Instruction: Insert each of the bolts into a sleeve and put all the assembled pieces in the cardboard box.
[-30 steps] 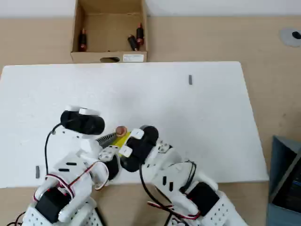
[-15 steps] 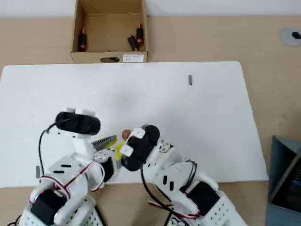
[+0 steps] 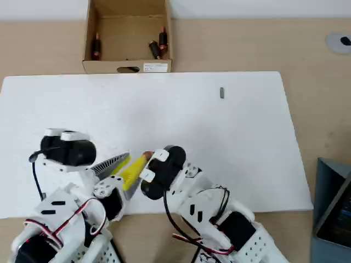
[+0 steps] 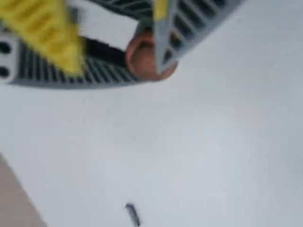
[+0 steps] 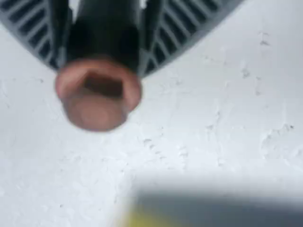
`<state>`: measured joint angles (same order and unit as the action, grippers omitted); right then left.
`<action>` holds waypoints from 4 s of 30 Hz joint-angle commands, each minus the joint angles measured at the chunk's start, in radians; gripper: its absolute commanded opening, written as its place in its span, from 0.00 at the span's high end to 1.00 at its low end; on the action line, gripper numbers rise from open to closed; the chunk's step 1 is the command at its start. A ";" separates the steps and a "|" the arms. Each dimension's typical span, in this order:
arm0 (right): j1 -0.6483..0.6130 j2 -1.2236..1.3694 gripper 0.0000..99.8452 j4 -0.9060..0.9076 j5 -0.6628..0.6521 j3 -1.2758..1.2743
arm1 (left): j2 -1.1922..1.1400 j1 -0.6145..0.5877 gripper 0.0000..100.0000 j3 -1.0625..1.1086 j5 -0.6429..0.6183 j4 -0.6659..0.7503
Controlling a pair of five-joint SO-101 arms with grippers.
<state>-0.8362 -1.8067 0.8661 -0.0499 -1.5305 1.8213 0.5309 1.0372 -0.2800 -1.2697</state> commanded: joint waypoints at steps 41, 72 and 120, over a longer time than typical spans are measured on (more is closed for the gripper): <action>0.447 -0.094 0.99 0.005 0.161 0.081 | 0.004 -0.631 1.00 0.611 0.278 0.222; 0.470 1.432 0.99 -0.334 0.089 1.225 | 0.004 -0.634 1.00 0.611 0.275 0.222; 0.380 2.657 0.83 -0.325 -0.413 2.445 | 0.004 -0.632 1.00 0.611 0.275 0.222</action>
<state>-0.4480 0.8707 0.5393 -0.4549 0.8431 1.8167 -0.0982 1.6479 -0.0084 -1.0687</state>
